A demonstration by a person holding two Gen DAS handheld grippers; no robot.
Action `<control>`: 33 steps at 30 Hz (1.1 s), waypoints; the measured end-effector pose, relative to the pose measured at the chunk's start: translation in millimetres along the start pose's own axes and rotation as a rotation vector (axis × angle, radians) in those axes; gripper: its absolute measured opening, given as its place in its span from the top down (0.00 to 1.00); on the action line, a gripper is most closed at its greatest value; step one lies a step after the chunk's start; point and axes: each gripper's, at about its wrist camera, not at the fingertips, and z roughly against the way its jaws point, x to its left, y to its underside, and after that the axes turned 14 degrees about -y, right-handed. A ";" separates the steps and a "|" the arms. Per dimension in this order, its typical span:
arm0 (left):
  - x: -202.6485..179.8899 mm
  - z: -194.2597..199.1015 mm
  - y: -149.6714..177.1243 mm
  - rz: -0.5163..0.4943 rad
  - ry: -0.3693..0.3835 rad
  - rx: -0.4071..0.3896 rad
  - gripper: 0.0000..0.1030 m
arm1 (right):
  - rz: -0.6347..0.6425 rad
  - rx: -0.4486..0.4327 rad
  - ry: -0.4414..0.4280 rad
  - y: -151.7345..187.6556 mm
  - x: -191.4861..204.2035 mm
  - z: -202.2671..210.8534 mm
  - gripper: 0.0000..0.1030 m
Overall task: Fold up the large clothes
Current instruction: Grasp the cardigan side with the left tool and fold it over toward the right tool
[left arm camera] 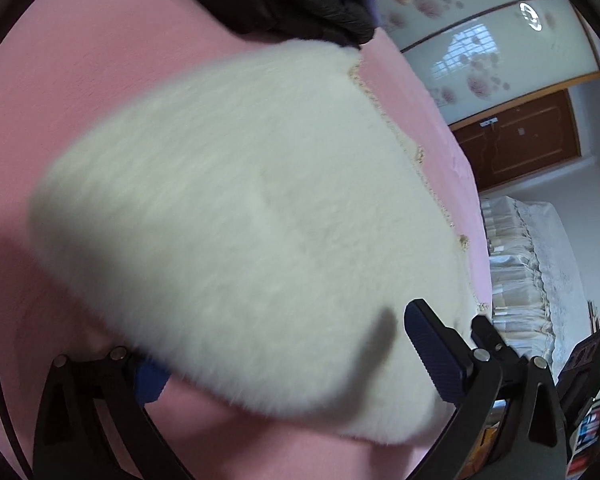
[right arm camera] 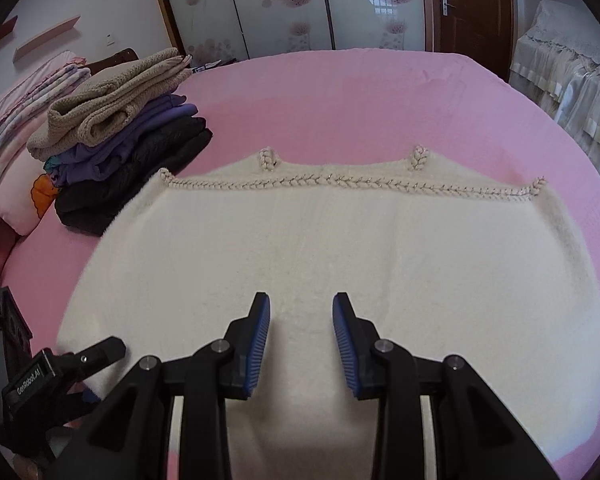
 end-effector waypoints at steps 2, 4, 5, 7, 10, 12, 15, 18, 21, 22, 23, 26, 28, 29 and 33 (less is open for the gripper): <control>-5.2 -2.5 -3.8 -0.001 0.016 -0.014 0.01 | -0.009 0.007 -0.012 4.0 -1.7 -2.7 0.68; -8.2 -6.0 -8.9 0.013 0.025 -0.022 0.01 | -0.017 0.011 -0.024 7.7 -2.7 -4.1 0.68; -9.6 -6.9 -11.0 0.020 0.026 -0.028 0.01 | -0.017 0.014 -0.026 9.1 -2.7 -4.4 0.68; -11.6 -5.1 -12.4 0.041 0.033 -0.040 0.01 | -0.016 0.026 -0.028 10.5 -1.9 -6.1 0.68; -12.0 -2.9 -12.6 0.074 -0.003 -0.060 0.20 | -0.005 0.027 -0.029 10.0 -0.7 -6.6 0.71; -7.9 1.6 -16.1 0.040 -0.073 -0.060 0.47 | 0.009 0.026 -0.025 8.5 0.1 -7.8 0.80; -16.9 12.6 -16.6 -0.034 -0.100 -0.095 0.73 | 0.019 0.027 0.008 6.4 1.4 -11.2 0.90; -37.1 30.5 -15.5 -0.165 -0.127 -0.161 0.80 | 0.003 0.025 0.024 4.9 0.6 -12.2 0.91; -59.1 49.5 -13.0 -0.256 -0.130 -0.225 0.81 | 0.001 0.032 0.044 6.7 1.2 -15.2 0.91; -65.0 54.6 -12.4 -0.273 -0.125 -0.240 0.81 | 0.003 0.041 0.050 8.1 1.3 -17.6 0.91; -71.2 59.6 -11.1 -0.291 -0.120 -0.254 0.81 | 0.005 0.050 0.056 9.5 1.3 -20.5 0.91; -88.7 72.6 -10.3 -0.336 -0.090 -0.287 0.81 | 0.003 0.062 0.059 13.6 -0.2 -26.3 0.91; -102.2 81.6 -8.6 -0.376 -0.066 -0.314 0.82 | -0.016 0.059 0.043 15.3 -4.3 -28.1 0.91; -109.1 84.8 -5.8 -0.397 -0.051 -0.324 0.82 | -0.031 0.055 0.030 16.2 -7.6 -28.3 0.91; -151.3 96.8 11.1 -0.514 0.017 -0.364 0.82 | -0.053 0.048 -0.017 18.0 -16.4 -27.7 0.91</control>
